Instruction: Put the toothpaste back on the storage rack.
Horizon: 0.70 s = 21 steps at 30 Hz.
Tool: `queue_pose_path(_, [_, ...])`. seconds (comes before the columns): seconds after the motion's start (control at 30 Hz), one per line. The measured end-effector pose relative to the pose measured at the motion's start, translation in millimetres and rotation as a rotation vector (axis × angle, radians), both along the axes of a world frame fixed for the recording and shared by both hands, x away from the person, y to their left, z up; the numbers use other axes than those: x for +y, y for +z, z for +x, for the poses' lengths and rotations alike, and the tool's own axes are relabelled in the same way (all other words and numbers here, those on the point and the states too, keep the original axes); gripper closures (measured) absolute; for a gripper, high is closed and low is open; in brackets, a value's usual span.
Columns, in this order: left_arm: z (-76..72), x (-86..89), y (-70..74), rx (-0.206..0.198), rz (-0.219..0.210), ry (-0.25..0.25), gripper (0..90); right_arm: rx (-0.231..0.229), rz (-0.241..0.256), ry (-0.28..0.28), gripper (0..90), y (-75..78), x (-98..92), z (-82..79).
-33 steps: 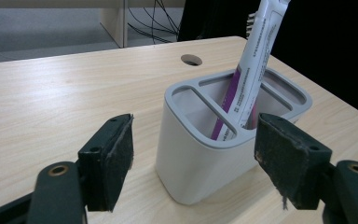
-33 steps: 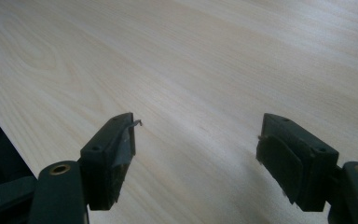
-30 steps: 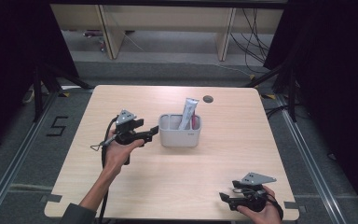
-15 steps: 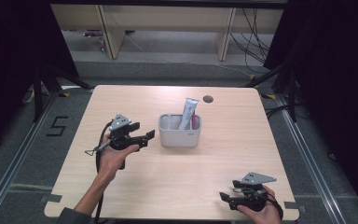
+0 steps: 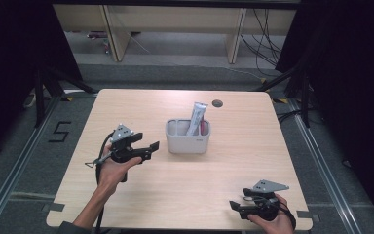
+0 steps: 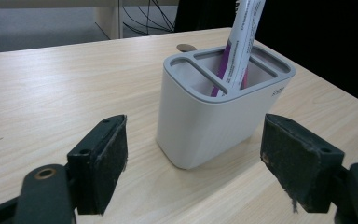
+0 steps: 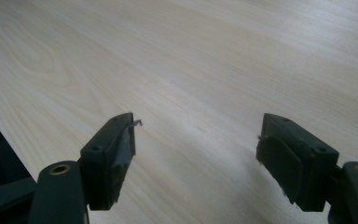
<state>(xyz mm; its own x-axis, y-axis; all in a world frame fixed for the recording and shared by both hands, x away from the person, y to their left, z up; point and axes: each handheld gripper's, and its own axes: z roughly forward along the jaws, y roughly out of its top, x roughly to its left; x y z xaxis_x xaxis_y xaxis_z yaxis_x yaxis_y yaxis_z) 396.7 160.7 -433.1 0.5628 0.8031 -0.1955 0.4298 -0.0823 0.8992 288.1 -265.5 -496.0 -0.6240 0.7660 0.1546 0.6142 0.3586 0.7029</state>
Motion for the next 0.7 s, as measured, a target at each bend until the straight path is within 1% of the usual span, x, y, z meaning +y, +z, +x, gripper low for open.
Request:
queue_pose_path(0.03, [-1.4,1.3,-1.0,0.003,0.001,0.003,20.9,0.019,0.015,-0.009,28.0,0.0,0.9,-0.9])
queue_pose_path(0.07, [-2.5,2.3,-1.6,0.003,0.004,0.004,20.4,0.0,0.001,-0.002,28.0,0.1,-0.4,0.2])
queue_pose_path(0.2, [-5.1,3.8,-2.9,0.003,0.008,0.004,18.9,-0.005,0.003,0.001,28.0,0.3,-0.5,0.4])
queue_pose_path(0.27, [-6.8,4.6,-3.6,0.003,0.019,0.001,18.0,-0.008,0.006,0.0,28.1,0.0,-0.4,0.4])
queue_pose_path(0.3, [-8.2,4.8,-4.0,0.004,0.021,0.002,17.1,0.03,0.027,-0.013,28.0,0.4,1.2,-1.7])
queue_pose_path(0.33, [-9.4,5.1,-4.5,0.001,0.024,-0.001,17.1,0.03,0.027,-0.013,28.0,0.4,1.2,-1.7])
queue_pose_path(0.37, [-11.0,5.7,-4.7,0.003,0.028,-0.006,17.1,0.026,0.025,-0.012,28.0,0.4,0.9,-1.6])
queue_pose_path(0.4, [-12.3,6.5,-5.0,0.0,0.032,-0.006,17.1,0.007,0.013,-0.002,28.0,0.4,-0.3,-0.4])
queue_pose_path(0.43, [-14.9,8.0,-5.9,0.0,0.035,-0.009,16.8,0.008,0.016,0.017,28.0,0.4,-1.1,0.7])
queue_pose_path(0.5, [-16.5,9.3,-6.6,-0.002,0.041,-0.01,16.7,0.008,0.017,0.016,28.0,0.4,-1.1,0.8])
queue_pose_path(0.57, [-18.5,10.7,-8.6,-0.002,0.034,-0.011,16.8,0.0,0.004,0.004,28.0,0.7,-0.8,0.3])
queue_pose_path(0.63, [-22.4,12.3,-11.6,0.007,0.047,-0.012,16.7,-0.004,0.0,0.002,28.0,0.9,-0.5,0.5])
queue_pose_path(0.7, [-23.5,13.1,-12.9,0.007,0.051,-0.013,16.7,-0.003,0.002,0.003,28.0,0.9,-0.5,0.5])
